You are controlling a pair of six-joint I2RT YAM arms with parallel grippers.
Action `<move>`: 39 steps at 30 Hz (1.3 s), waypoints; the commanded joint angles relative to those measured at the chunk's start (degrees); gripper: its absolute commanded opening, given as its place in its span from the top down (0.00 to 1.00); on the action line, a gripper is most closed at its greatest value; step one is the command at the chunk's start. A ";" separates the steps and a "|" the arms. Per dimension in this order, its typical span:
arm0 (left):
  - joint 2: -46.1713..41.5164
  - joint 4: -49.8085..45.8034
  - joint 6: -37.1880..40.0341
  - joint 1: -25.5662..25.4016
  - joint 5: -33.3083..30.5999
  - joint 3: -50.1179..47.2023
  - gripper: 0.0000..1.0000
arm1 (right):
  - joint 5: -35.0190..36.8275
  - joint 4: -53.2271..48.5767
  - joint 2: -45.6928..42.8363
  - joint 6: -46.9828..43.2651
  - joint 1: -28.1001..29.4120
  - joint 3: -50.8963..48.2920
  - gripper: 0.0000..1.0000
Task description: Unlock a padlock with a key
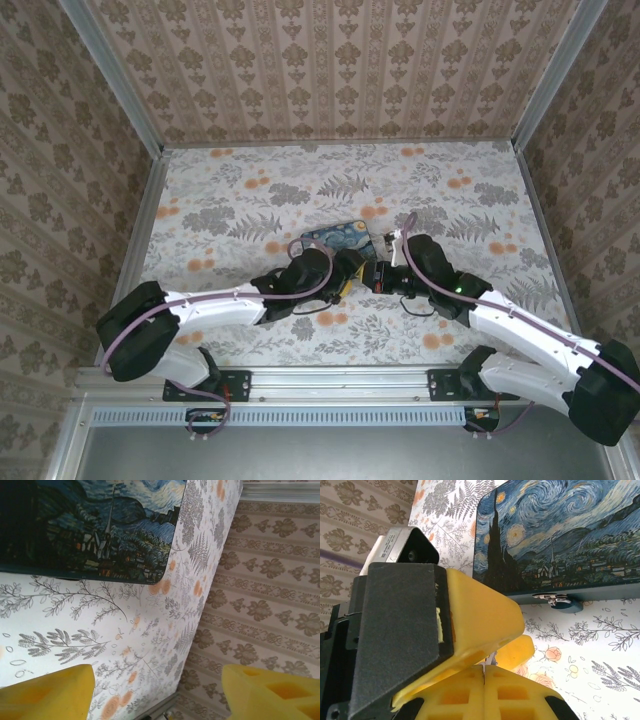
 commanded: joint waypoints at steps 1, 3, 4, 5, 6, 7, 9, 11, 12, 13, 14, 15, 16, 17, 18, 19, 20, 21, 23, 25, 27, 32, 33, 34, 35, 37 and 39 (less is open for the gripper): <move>-0.16 3.23 -3.64 -0.74 0.95 -0.53 0.27 | 1.21 5.62 -0.70 1.44 -0.51 -0.44 1.00; 0.19 3.60 -3.93 -0.83 0.93 -0.29 0.30 | 1.12 5.66 -0.76 1.44 -0.49 -0.53 1.00; 0.38 3.76 -4.09 -0.79 0.95 -0.15 0.32 | 1.10 5.63 -0.85 1.44 -0.48 -0.52 1.00; 0.48 3.86 -4.23 -0.82 0.85 -0.08 0.35 | 1.12 5.65 -0.94 1.44 -0.51 -0.62 1.00; 0.65 3.94 -4.27 -0.80 0.83 0.01 0.37 | 1.12 5.66 -1.02 1.40 -0.49 -0.62 1.00; 0.75 3.94 -4.20 -0.77 0.76 0.10 0.39 | 1.12 5.58 -1.07 1.36 -0.50 -0.62 1.00; 0.91 3.94 -4.37 -0.86 0.65 0.19 0.45 | 1.05 5.45 -1.11 1.31 -0.56 -0.62 1.00; 1.01 3.87 -4.61 -0.89 0.35 0.11 0.52 | 0.94 5.54 -1.11 1.24 -0.52 -0.70 1.00; 1.09 3.82 -4.64 -0.89 0.24 0.11 0.53 | 0.94 5.54 -1.18 1.27 -0.57 -0.70 1.00; 1.11 3.90 -4.74 -0.92 0.16 0.10 0.56 | 0.86 5.56 -1.28 1.26 -0.60 -0.79 1.00; 1.19 3.80 -4.77 -0.87 0.15 0.11 0.59 | 0.79 5.54 -1.38 1.22 -0.60 -0.88 1.00; 1.23 3.76 -4.84 -0.86 0.08 0.09 0.61 | 0.76 5.54 -1.44 1.27 -0.69 -0.95 1.00; 1.27 3.64 -4.80 -0.87 0.01 0.16 0.64 | 0.71 5.46 -1.59 1.22 -0.73 -0.99 1.00; 1.32 3.59 -4.92 -0.89 -0.08 0.03 0.66 | 0.76 5.45 -1.71 1.24 -0.84 -1.13 1.00; 1.37 3.59 -4.94 -0.86 -0.12 -0.03 0.68 | 0.68 5.45 -1.79 1.26 -0.91 -1.21 1.00; 1.43 3.60 -4.98 -0.81 -0.20 -0.07 0.71 | 0.59 5.45 -1.86 1.22 -0.95 -1.28 1.00; 1.52 3.59 -5.07 -0.91 -0.18 -0.15 0.73 | 0.57 5.48 -1.99 1.21 -1.10 -1.32 1.00; 1.58 3.60 -5.07 -0.78 -0.16 -0.18 0.74 | 0.50 5.45 -2.12 1.29 -1.13 -1.40 1.00; 1.78 3.61 -5.17 -0.80 -0.21 -0.29 0.77 | 0.50 5.43 -2.33 1.35 -1.30 -1.56 1.00; 2.03 3.64 -5.25 -0.76 -0.21 -0.33 0.81 | 0.46 5.37 -2.59 1.36 -1.55 -1.80 1.00; 2.35 3.83 -5.31 -0.78 0.02 -0.38 0.87 | 0.36 5.45 -2.78 1.44 -1.69 -2.02 1.00; 2.95 4.22 -5.08 -0.77 -0.08 -0.36 1.00 | 0.06 5.76 -2.86 1.84 -2.18 -2.45 1.00; 2.96 4.19 -4.99 -0.82 -0.20 -0.38 1.00 | -0.02 5.84 -2.89 1.80 -2.27 -2.46 1.00; 2.98 4.21 -4.95 -0.82 -0.21 -0.42 1.00 | -0.24 5.89 -2.96 1.87 -2.31 -2.47 1.00; 2.96 4.25 -4.75 -0.74 -0.27 -0.50 1.00 | -0.14 5.45 -3.20 1.88 -2.48 -2.38 1.00; 2.83 4.21 -3.78 -0.40 -0.43 -0.69 1.00 | 0.90 4.44 -4.79 2.29 -3.15 -2.82 0.79; 2.48 3.89 -1.70 -0.03 -0.58 -0.70 1.00 | 1.08 3.39 -6.53 2.76 -4.62 -3.29 0.71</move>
